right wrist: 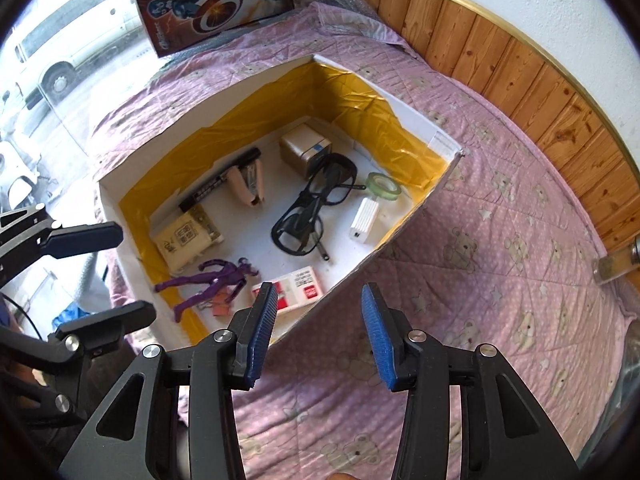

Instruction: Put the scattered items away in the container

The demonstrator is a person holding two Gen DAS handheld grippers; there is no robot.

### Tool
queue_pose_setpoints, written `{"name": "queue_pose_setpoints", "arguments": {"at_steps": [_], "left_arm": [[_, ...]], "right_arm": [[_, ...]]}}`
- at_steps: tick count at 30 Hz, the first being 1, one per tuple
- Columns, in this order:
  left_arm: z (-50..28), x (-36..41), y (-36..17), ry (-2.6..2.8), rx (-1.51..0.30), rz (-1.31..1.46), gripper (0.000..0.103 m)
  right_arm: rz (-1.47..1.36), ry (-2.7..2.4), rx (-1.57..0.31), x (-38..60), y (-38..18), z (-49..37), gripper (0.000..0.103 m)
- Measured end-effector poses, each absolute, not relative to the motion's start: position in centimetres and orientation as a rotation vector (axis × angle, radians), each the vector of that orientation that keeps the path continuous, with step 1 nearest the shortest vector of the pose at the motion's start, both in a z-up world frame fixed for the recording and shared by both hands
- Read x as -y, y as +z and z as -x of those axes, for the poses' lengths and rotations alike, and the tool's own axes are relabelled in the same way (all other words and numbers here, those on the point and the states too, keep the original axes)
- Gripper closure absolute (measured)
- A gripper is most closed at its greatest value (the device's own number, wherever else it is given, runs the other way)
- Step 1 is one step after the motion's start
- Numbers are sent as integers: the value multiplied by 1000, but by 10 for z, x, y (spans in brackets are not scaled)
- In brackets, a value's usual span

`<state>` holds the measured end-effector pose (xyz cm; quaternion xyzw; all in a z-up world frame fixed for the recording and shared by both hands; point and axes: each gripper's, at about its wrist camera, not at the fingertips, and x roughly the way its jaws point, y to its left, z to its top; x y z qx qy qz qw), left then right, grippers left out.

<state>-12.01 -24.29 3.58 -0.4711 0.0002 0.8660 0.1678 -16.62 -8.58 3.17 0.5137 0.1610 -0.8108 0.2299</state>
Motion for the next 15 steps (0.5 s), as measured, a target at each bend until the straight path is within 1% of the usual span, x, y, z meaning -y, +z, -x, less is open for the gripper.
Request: {"name": "queue_pose_setpoints", "arguments": {"at_steps": [6, 10, 15], "left_arm": [[103, 263, 40, 2499, 15, 1326, 46], [93, 275, 41, 2513, 33, 1324, 46], [83, 285, 45, 2530, 45, 1310, 46]], "right_arm": [[-1455, -2180, -308, 97, 26, 137, 56], [-1411, -2187, -299, 110, 35, 120, 56], [-1355, -2213, -347, 127, 47, 103, 56]]}}
